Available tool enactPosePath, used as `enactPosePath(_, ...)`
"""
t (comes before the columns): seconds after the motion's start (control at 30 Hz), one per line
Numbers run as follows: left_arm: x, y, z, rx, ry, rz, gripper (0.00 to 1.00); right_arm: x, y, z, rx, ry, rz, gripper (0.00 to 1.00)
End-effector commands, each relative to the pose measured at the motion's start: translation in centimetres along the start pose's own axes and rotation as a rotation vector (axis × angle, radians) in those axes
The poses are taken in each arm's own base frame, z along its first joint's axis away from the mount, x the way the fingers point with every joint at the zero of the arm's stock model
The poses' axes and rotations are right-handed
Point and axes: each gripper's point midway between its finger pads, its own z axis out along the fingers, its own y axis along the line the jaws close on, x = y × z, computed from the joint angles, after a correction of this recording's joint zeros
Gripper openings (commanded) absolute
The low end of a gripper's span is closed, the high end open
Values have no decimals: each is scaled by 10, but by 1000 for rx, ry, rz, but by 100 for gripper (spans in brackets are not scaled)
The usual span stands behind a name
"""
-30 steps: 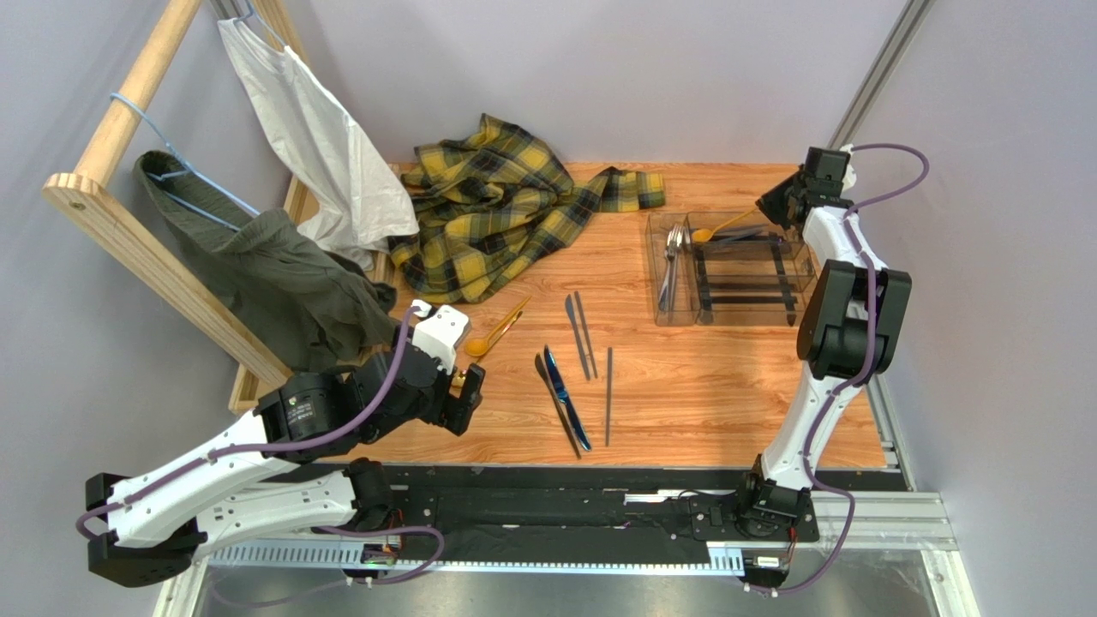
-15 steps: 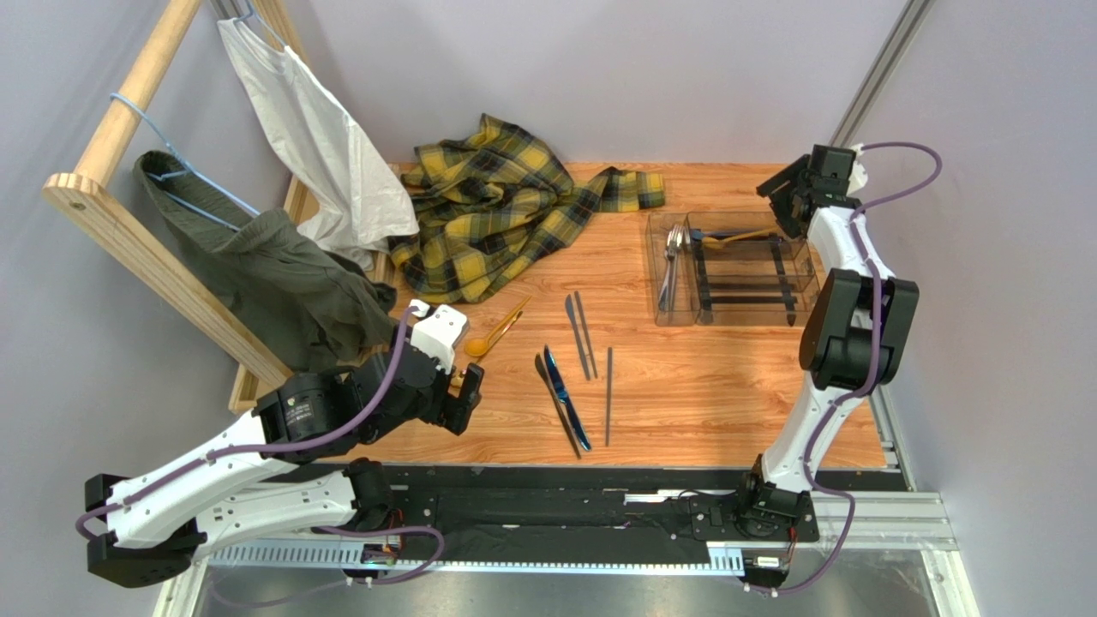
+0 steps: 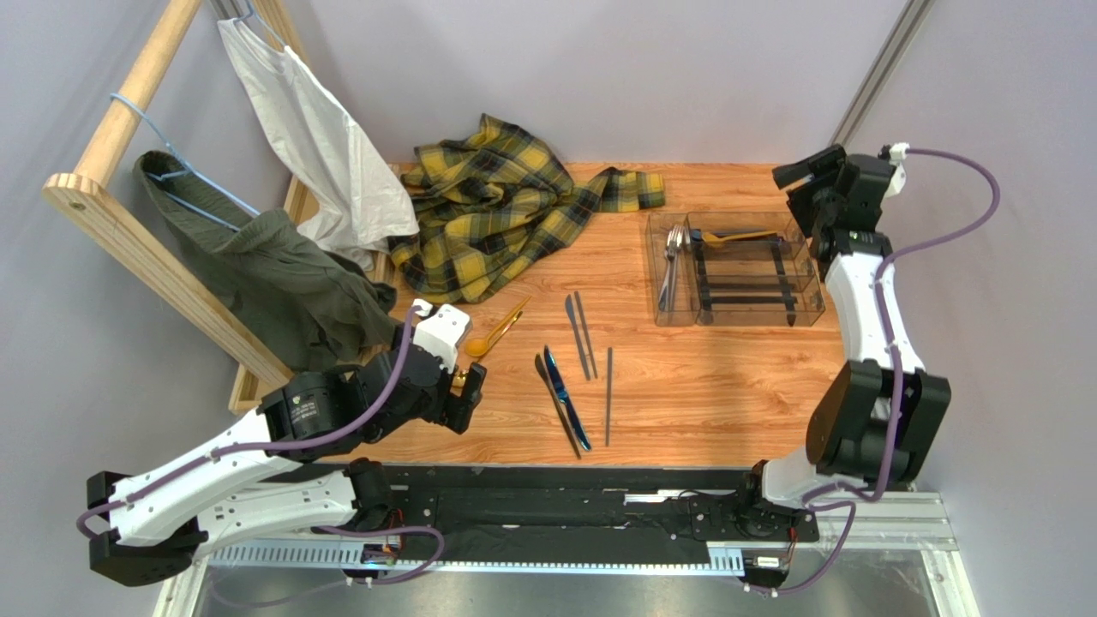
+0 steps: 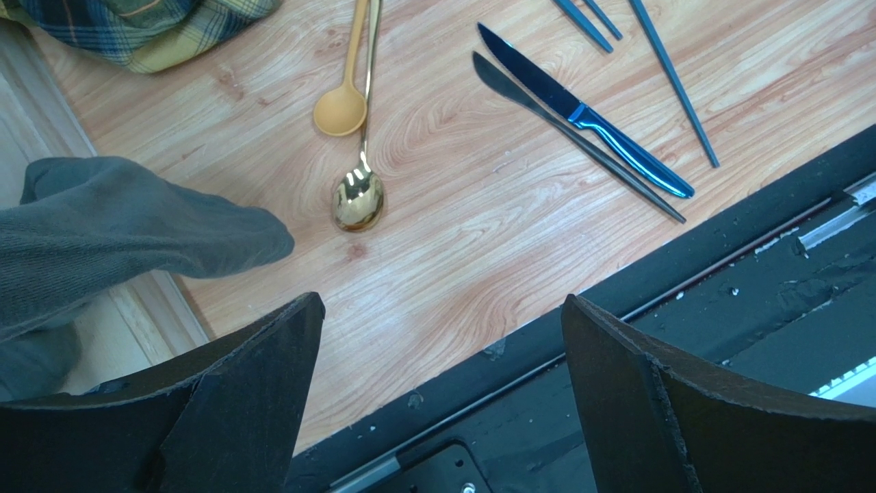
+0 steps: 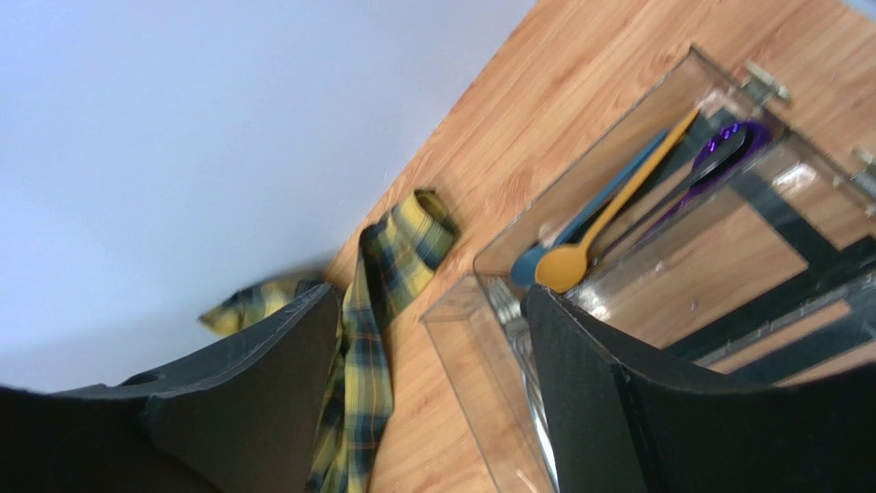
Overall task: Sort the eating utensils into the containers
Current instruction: Place the spoon in the storage box, then pick up the spoon from the center of the board.
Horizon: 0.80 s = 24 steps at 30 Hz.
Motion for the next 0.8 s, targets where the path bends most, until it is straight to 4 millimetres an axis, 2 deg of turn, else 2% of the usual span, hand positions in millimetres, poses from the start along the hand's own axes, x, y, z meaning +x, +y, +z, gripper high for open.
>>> enactPosePath(0.0, 0, 0, 3, -15, 5, -5, 95, 7, 28, -48, -185, -17, 33, 72)
enactPosePath(0.1, 1, 0, 5, -28, 15, 1, 95, 26, 23, -75, -226, -1, 25, 74)
enactPosePath(0.17, 1, 2, 6, -41, 19, 4, 95, 37, 23, -86, -249, 23, 28, 74)
enactPosePath(0.2, 1, 3, 7, -50, 19, 3, 95, 51, 17, -90, -254, 62, 30, 74)
enactPosePath(0.23, 2, 4, 8, -59, 27, 5, 95, 54, 20, -100, -276, 66, 27, 74)
enactPosePath(0.27, 2, 4, 9, -63, 29, 8, 95, 65, 23, -106, -302, 100, 14, 74)
enactPosePath(0.3, 2, 5, 10, -68, 31, 9, 95, 77, 16, -108, -290, 130, 11, 74)
enactPosePath(0.37, 3, 4, 11, -75, 38, 16, 95, 93, 18, -118, -318, 173, -13, 74)
enactPosePath(0.47, 4, 5, 15, -89, 54, 26, 95, 117, 9, -129, -328, 236, -36, 74)
enactPosePath(0.53, 5, 5, 18, -106, 64, 36, 95, 132, -3, -134, -322, 270, -50, 74)
enactPosePath(0.67, 5, 6, 22, -128, 84, 60, 95, 151, -13, -158, -349, 295, -98, 74)
enactPosePath(0.77, 5, 5, 26, -142, 101, 75, 95, 166, -24, -167, -339, 344, -123, 74)
